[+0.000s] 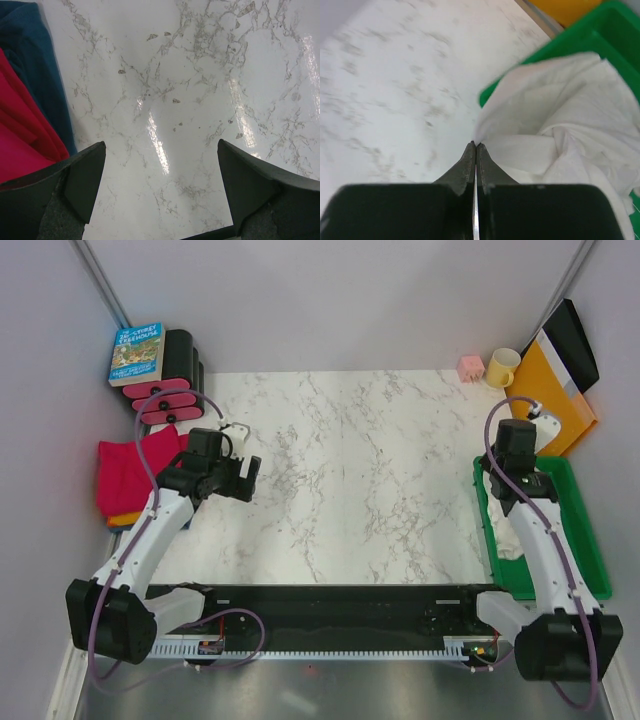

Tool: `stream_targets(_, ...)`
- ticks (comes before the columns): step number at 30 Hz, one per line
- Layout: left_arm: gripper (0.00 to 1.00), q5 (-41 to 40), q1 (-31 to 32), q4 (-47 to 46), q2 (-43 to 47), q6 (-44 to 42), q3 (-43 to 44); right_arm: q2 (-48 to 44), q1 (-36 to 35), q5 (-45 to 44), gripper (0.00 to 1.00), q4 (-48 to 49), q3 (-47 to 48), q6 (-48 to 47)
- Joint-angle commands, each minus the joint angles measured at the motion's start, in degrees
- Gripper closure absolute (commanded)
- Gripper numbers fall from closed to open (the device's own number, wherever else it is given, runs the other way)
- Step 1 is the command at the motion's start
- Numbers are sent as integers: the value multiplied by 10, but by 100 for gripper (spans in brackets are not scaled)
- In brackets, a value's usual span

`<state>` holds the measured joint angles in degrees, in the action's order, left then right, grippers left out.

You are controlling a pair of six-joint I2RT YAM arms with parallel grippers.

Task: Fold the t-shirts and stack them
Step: Grab crumpled tshirt from bin with the right arm, then move the tshirt to the center of the board

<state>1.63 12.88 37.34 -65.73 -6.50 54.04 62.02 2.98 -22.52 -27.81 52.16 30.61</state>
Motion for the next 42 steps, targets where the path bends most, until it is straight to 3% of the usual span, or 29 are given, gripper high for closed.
stream_targets(1, 0, 4, -3, -15, 24, -7, 2, -70, -45, 46, 100, 15, 104, -3)
stream_targets(8, 0, 9, -3, -13, 39, -4, 5, -82, -123, 279, 100, 46, 199, -15)
stream_targets(13, 0, 23, -3, -12, 43, 0, 5, -44, -191, 369, 100, 59, 246, 13)
stream_targets(16, 0, 36, -3, -13, 46, -1, 1, -1, -291, 392, 100, 86, 232, 15)
stream_targets(20, 0, 34, -3, -12, 52, -3, -3, 171, -539, 229, 100, -26, 324, -61)
stream_targets(21, 0, 30, -4, -13, 54, -3, -4, 205, -567, 118, 100, -51, 391, -65)
stream_targets(24, 0, 31, -3, -12, 62, -3, -2, 309, -632, -25, 100, -84, 485, -60)
stream_targets(27, 0, 27, -4, -12, 69, 0, -1, 382, -638, -95, 100, -92, 530, -36)
stream_targets(31, 0, 15, -4, -11, 83, 0, -5, 447, -626, -108, 100, -82, 549, -18)
stream_targets(42, 0, 53, -4, -14, 98, -3, -23, 490, -560, -107, 100, -61, 505, 34)
